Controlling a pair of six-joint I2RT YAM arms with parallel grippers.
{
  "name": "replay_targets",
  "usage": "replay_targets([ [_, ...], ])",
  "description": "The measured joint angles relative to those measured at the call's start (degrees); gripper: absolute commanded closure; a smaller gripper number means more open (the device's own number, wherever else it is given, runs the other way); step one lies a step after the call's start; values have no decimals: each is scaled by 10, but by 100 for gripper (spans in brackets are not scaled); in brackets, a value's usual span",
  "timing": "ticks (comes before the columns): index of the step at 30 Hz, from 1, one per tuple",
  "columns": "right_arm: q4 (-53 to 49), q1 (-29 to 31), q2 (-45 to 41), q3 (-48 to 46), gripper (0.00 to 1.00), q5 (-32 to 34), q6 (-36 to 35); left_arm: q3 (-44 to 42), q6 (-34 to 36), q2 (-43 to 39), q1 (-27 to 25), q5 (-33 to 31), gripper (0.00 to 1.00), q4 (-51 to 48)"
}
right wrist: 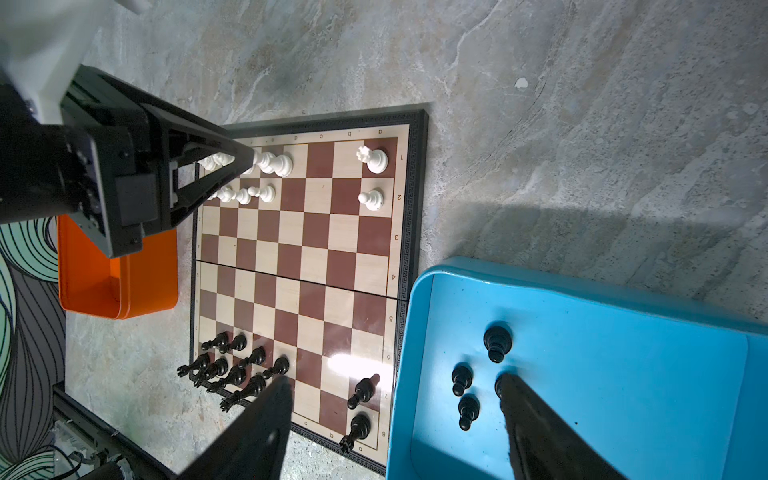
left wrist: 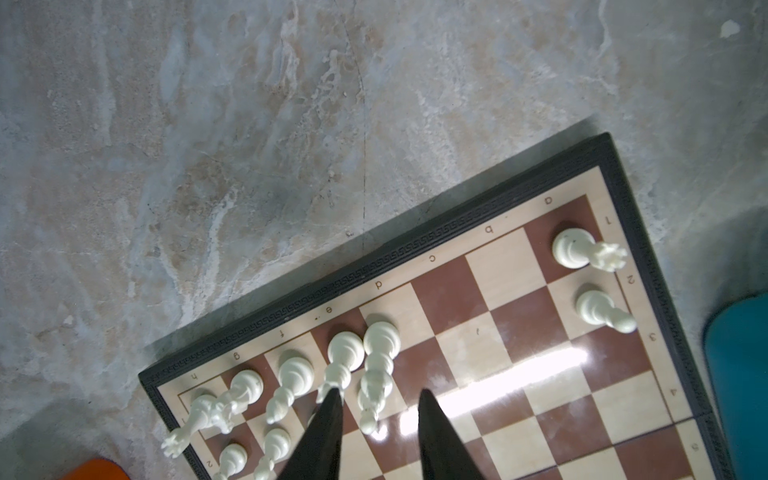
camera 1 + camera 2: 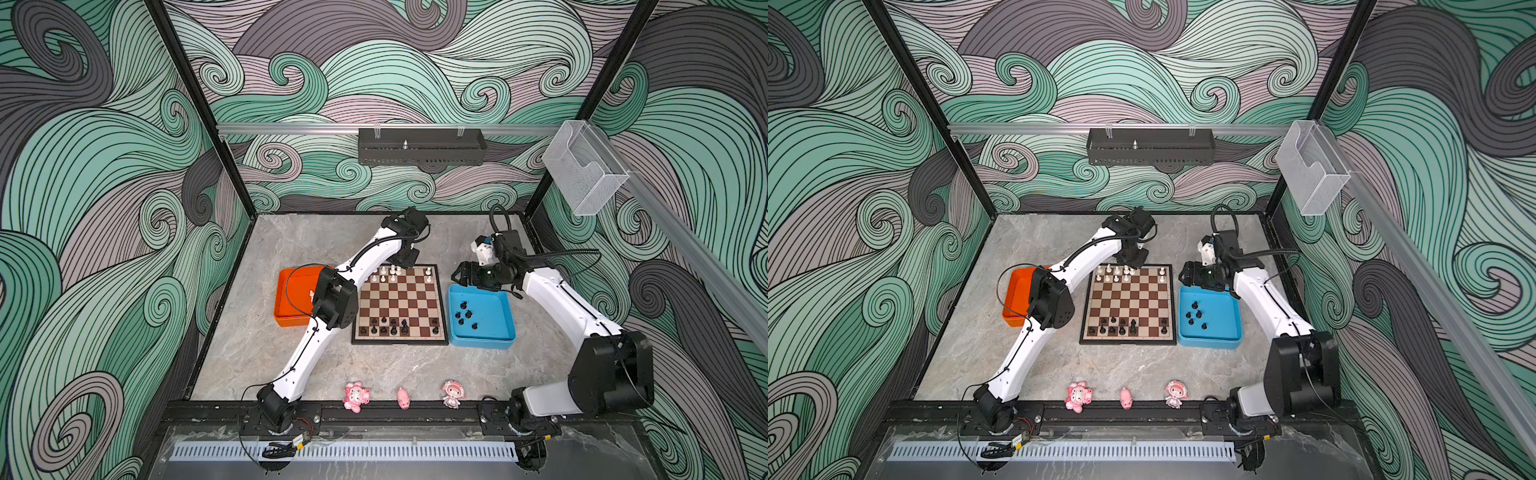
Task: Set up the chess pieces on the board
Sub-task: 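Lower the white piece onto a square in the white back row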
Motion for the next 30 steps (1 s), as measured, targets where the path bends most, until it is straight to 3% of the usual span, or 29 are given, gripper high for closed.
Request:
replay_targets([
  [30, 0, -1, 2, -2, 21, 0, 0, 0, -5, 16, 0, 4, 72, 0],
])
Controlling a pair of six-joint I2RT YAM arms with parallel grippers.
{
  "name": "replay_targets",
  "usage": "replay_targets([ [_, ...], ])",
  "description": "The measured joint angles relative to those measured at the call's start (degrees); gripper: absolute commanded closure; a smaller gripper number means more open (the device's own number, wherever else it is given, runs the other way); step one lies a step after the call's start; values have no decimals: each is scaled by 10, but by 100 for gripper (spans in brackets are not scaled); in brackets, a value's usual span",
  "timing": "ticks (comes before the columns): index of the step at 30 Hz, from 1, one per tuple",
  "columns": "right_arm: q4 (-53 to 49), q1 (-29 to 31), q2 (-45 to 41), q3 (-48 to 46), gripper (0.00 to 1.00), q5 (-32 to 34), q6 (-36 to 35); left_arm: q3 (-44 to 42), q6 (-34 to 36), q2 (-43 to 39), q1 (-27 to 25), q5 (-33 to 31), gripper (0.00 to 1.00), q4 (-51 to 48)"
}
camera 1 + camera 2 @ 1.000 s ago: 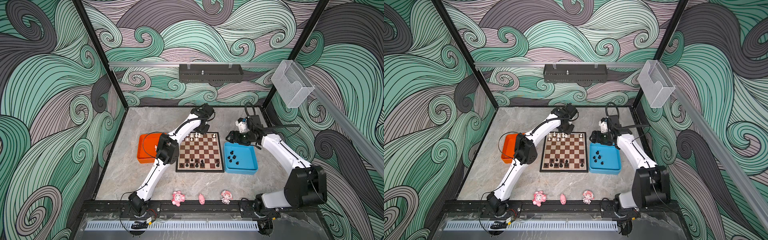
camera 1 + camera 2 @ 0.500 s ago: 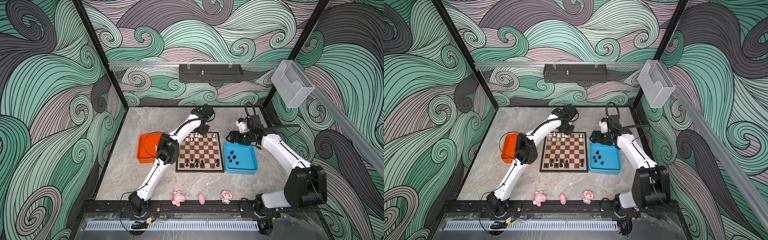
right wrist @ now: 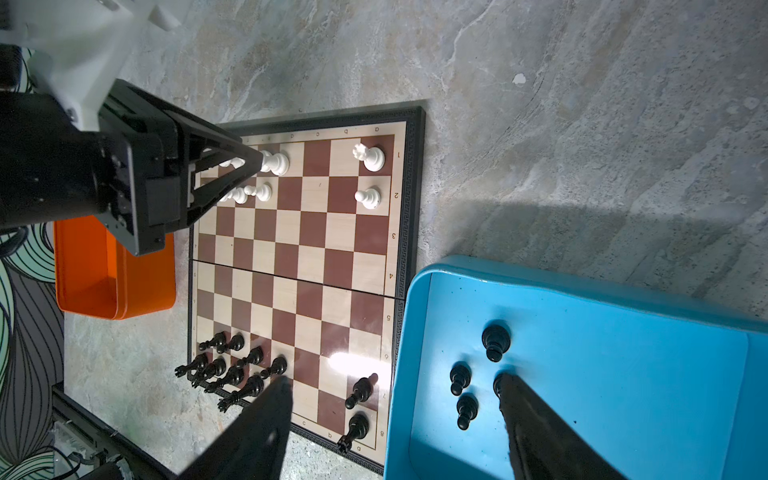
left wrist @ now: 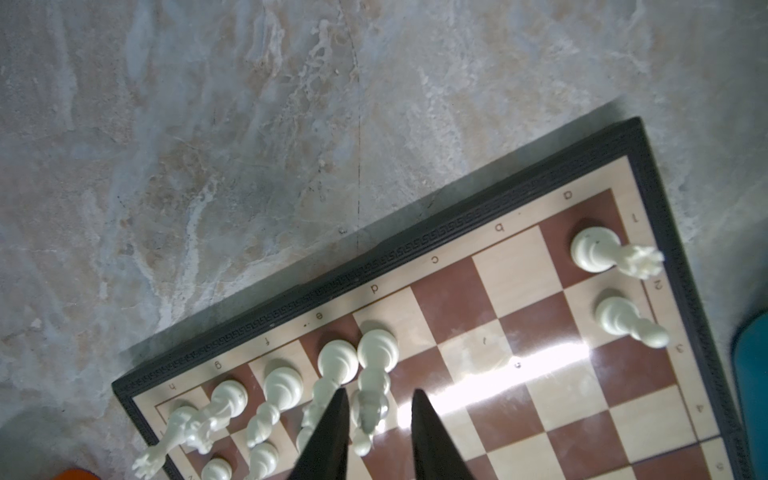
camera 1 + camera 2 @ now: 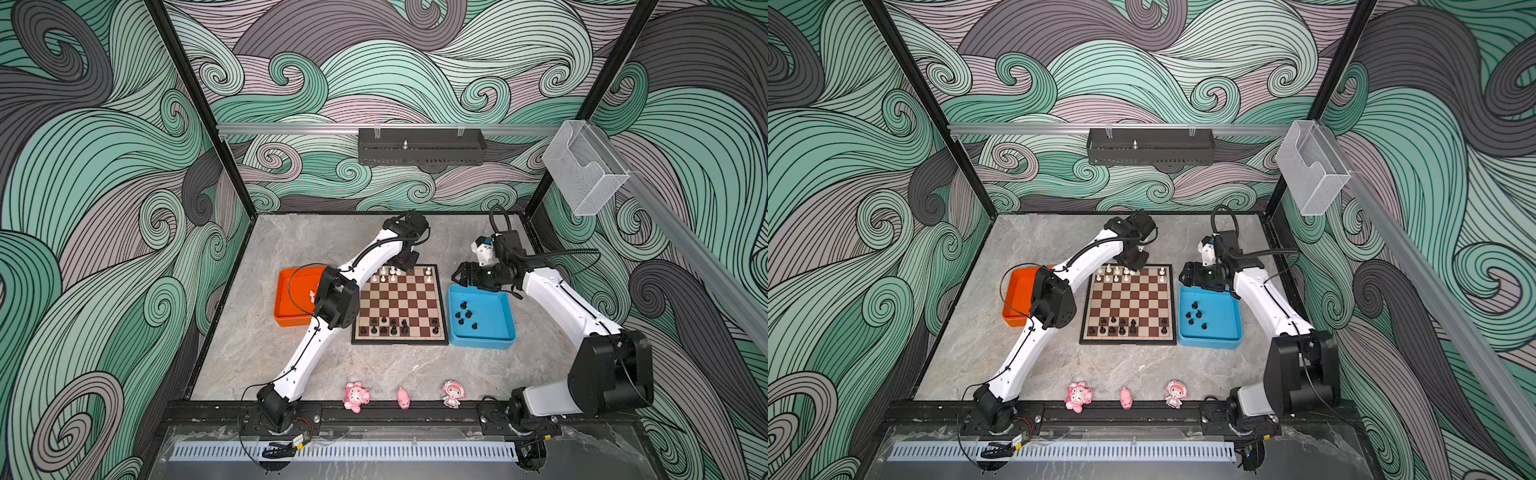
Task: Set up the chess pieces on the board
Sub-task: 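Lower the white piece onto a square in the white back row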
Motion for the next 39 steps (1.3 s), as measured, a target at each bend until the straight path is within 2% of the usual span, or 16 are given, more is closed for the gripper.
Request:
replay_targets([
  [22, 0, 0, 5, -1, 21, 0, 0, 0, -1, 0, 0, 0, 79, 2],
  [39, 0, -1, 5, -1, 21, 0, 0, 0, -3, 0, 0, 12, 81, 8],
])
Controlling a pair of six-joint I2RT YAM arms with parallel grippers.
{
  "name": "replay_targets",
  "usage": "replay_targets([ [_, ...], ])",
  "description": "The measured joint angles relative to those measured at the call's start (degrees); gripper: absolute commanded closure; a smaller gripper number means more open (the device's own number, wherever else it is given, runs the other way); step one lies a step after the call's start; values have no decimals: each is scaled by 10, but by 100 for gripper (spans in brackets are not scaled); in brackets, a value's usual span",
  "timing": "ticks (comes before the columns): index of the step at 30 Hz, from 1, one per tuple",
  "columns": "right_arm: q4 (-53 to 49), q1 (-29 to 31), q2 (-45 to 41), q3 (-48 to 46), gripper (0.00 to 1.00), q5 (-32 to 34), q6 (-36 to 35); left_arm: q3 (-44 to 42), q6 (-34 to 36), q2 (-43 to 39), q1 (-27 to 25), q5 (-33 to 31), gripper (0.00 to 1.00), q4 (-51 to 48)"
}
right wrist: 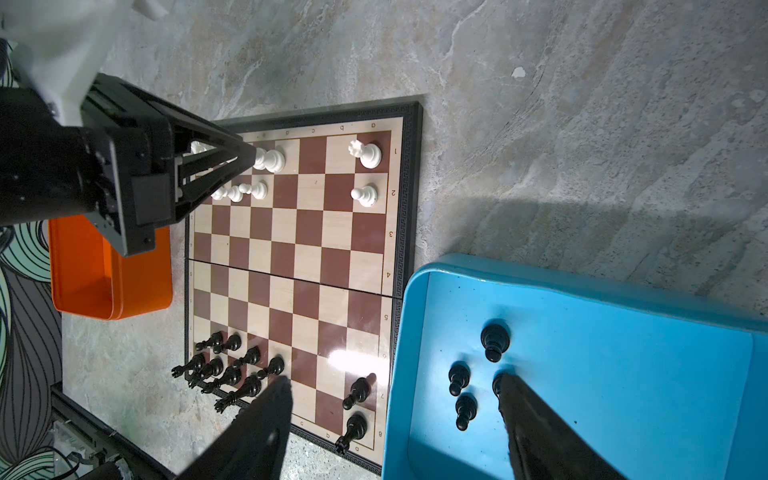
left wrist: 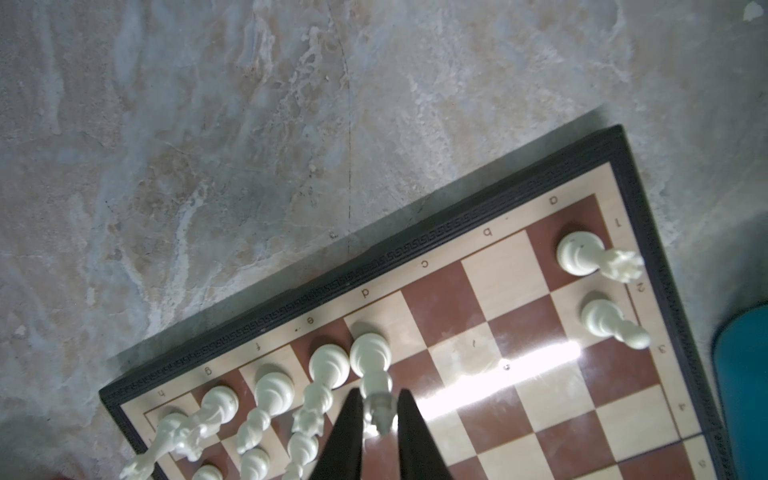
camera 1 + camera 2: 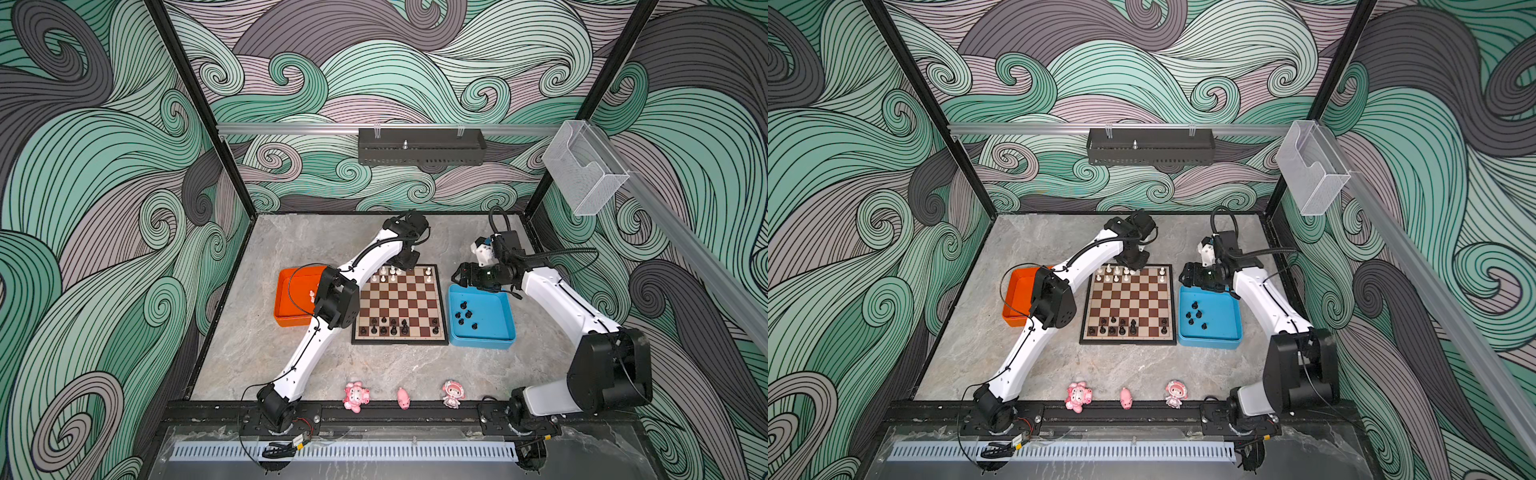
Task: Set up the chess pieces on the board
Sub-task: 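Lower the white piece onto a square in the white back row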
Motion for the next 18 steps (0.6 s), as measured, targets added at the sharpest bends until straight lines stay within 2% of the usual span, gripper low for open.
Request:
replay_targets([
  [18, 0, -2, 0, 0, 21, 0, 0, 0, -2, 0, 3, 3, 84, 6],
])
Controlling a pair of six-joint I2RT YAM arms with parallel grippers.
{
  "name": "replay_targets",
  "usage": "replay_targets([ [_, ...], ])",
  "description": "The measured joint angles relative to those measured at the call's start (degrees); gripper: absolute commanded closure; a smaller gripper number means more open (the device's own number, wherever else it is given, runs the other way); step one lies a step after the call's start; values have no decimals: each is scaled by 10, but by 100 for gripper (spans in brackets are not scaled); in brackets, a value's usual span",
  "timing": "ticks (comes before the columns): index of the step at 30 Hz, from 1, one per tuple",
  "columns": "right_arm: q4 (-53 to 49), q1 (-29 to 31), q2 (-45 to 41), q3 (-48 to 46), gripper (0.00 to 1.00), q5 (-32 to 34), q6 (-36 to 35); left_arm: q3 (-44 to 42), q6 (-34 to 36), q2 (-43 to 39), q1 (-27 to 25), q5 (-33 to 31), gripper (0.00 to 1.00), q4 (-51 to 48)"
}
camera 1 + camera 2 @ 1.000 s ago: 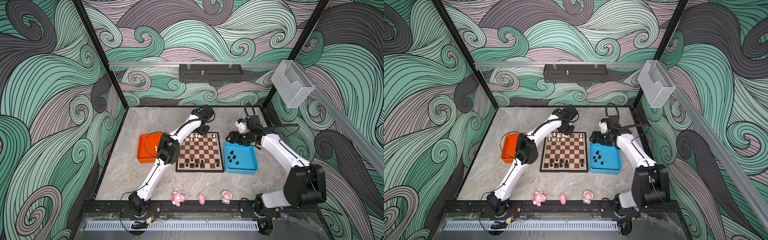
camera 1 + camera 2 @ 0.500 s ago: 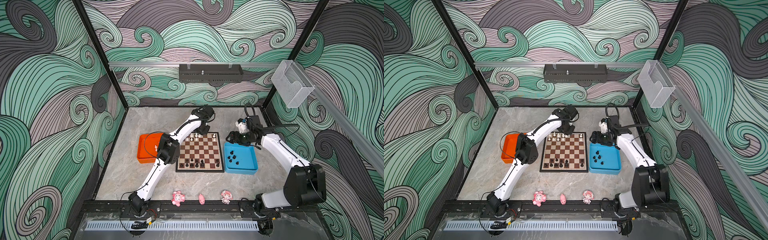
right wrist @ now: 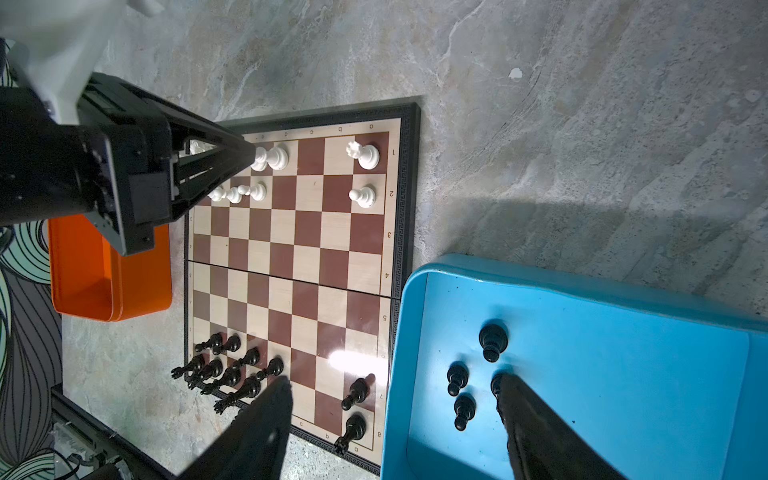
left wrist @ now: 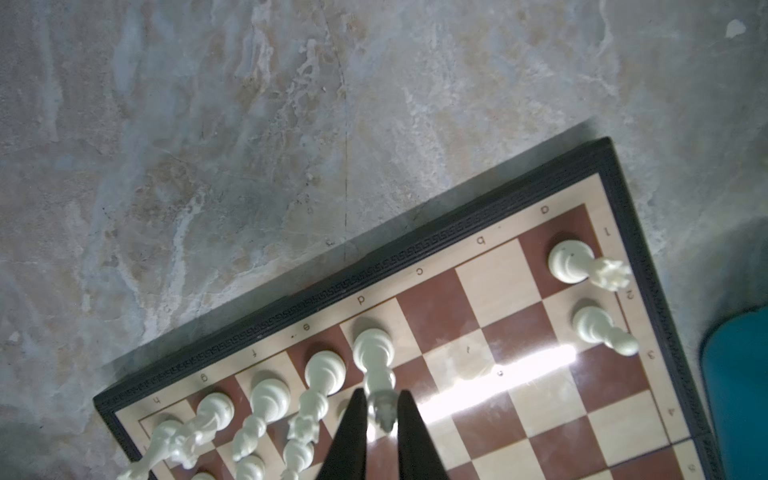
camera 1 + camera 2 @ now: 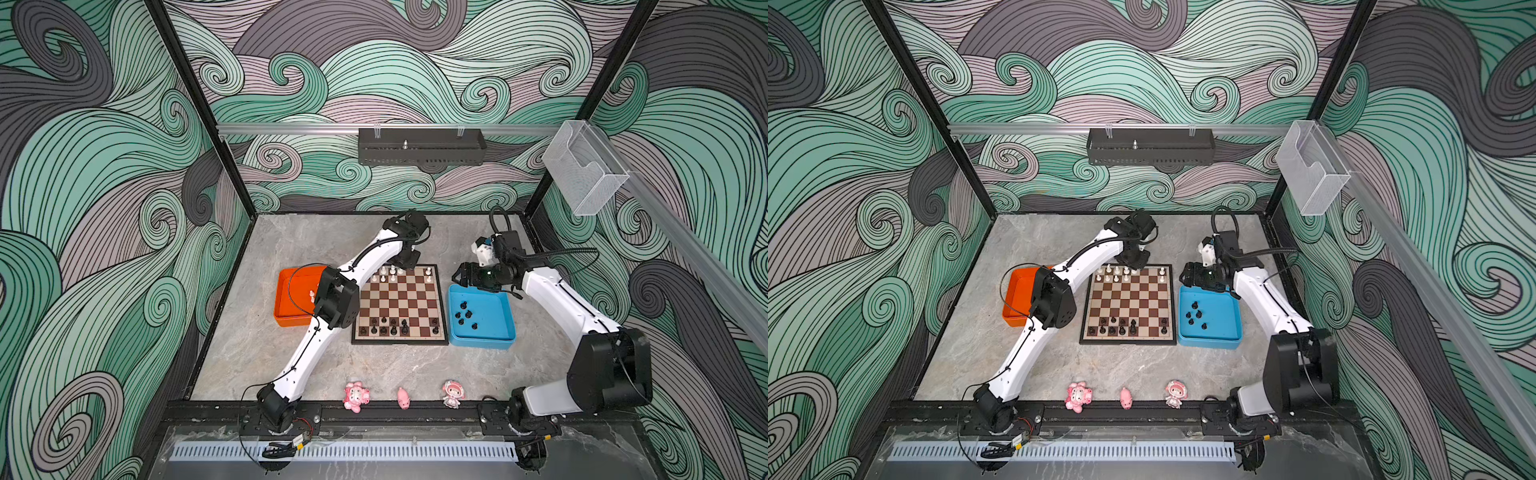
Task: Set up the chess pieces on the board
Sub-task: 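Lower the white piece onto a square in the white back row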
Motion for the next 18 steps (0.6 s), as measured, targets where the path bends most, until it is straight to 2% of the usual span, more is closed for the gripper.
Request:
replay_targets([
  [18, 0, 0, 0, 0, 21, 0, 0, 0, 0, 0, 2, -5, 85, -1],
])
